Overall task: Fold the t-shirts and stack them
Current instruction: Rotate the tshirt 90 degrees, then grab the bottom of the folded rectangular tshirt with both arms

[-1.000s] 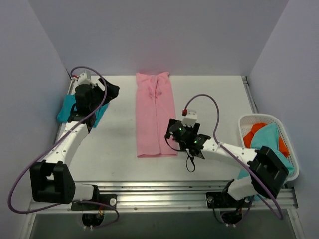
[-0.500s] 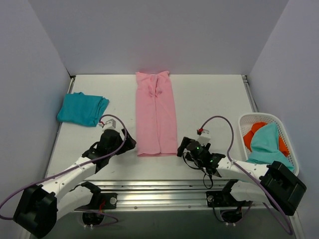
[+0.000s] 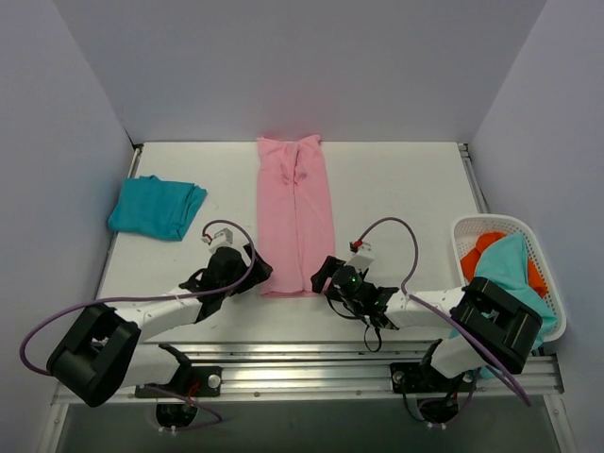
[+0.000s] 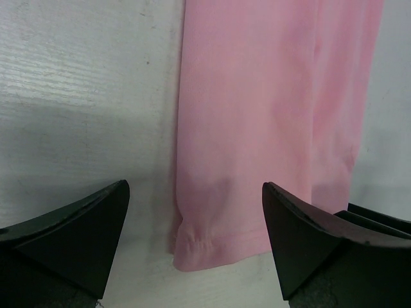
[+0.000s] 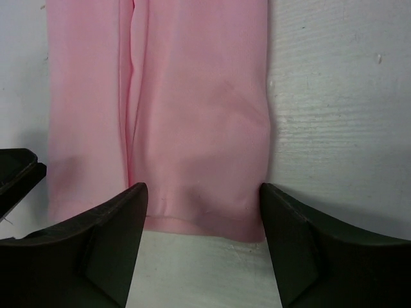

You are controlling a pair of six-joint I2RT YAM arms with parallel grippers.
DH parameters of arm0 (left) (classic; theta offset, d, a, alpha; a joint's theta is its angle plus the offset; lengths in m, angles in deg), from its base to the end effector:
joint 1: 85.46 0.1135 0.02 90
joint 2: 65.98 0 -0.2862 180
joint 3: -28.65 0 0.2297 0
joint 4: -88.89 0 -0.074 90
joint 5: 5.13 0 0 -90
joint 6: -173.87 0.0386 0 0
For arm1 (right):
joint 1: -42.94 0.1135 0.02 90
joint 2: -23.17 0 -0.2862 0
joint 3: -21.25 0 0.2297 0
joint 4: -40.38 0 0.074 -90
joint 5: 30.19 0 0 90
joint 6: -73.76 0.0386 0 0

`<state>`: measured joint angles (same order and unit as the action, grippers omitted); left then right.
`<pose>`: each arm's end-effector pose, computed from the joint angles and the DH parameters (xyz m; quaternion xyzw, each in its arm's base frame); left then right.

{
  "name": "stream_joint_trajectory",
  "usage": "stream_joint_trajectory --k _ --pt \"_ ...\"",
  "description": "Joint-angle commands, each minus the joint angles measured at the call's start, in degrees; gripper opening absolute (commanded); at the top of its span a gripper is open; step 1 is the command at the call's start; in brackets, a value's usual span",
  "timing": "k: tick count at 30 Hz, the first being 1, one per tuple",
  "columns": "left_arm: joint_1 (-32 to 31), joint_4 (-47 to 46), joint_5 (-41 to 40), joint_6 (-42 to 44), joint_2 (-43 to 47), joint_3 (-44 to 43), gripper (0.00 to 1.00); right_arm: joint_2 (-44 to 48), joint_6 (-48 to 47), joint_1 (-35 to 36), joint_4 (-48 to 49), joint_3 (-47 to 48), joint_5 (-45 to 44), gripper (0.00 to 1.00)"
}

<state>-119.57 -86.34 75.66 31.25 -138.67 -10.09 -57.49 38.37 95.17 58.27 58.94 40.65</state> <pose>0.1797 -0.1142 0.1883 -0.1788 0.8813 -0.2435 0.3633 0.1580 0.1833 0.1925 0.1066 0.8300 0.3413 0.4282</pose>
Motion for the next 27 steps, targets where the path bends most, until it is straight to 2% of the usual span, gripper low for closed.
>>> stream_joint_trajectory --k 1,4,10,16,19,23,27 --pt "-0.43 -2.82 0.42 -1.61 -0.44 0.13 0.94 -2.66 1.29 0.51 -4.38 0.30 2.11 0.66" --pt "-0.52 -2.29 1.21 -1.61 0.26 -0.22 0.94 -2.75 1.11 0.42 -5.44 0.83 1.93 0.59" --pt "-1.22 -1.67 2.53 -2.31 2.20 0.04 0.98 -2.48 1.29 0.42 -6.23 0.31 0.88 0.58" --pt "-2.63 -2.37 3.76 -4.15 2.81 1.27 1.00 -3.27 1.11 0.07 -5.88 0.31 0.79 0.52" --pt "-2.98 -2.29 4.55 -4.60 3.43 1.80 0.92 -3.45 0.85 -0.11 -5.97 0.39 0.88 0.48" --pt "-3.42 -1.23 4.38 -5.03 4.74 1.88 0.87 -3.19 0.59 -0.55 -6.58 0.48 0.88 0.47" --pt "-3.77 -1.05 4.20 -5.21 5.19 2.15 0.72 -2.57 0.06 -0.81 -7.20 0.57 0.88 0.32"
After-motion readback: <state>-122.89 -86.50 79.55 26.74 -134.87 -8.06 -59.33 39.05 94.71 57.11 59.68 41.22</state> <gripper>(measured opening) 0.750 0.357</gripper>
